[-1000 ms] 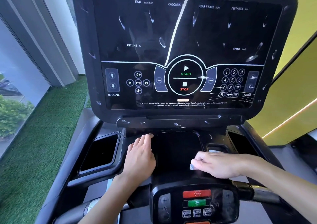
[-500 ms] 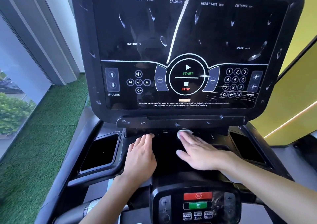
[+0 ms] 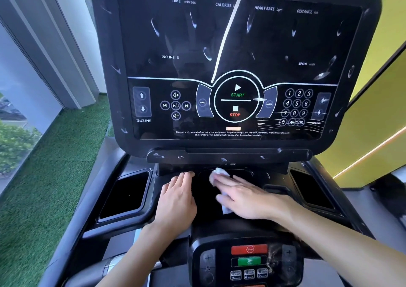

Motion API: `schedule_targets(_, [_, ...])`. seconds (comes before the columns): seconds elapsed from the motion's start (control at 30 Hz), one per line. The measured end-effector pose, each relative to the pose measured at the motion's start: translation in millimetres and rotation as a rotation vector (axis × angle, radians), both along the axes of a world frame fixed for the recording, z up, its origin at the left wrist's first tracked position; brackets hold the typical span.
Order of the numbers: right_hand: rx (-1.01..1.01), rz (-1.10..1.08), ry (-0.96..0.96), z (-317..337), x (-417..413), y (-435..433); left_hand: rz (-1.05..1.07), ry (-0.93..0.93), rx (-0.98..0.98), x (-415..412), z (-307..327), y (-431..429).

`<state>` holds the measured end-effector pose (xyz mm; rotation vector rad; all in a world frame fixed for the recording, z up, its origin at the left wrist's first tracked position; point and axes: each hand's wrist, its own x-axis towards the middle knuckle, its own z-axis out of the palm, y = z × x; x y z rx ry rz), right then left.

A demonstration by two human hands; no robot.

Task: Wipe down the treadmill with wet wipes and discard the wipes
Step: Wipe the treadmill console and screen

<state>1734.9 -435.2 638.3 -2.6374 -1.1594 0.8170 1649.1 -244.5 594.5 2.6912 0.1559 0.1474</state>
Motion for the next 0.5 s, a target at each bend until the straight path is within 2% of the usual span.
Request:
schedule_targets(0.2, [-0.216,-0.052,0.017,5.9,8.8,-62.8,0.0,-0.002,-0.017,0.1,-0.6,-0.8])
schedule_targets(0.37, [-0.033,-0.034,0.201,3.8,-12.7,1.4,0.0,-0.01,-0.016,0.1,-1.3,0.4])
schedule_targets(0.5, [-0.013,0.024,0.279,6.4,-15.3,13.0,-0.012,0.009,-0.027,-0.6,0.5,1.3])
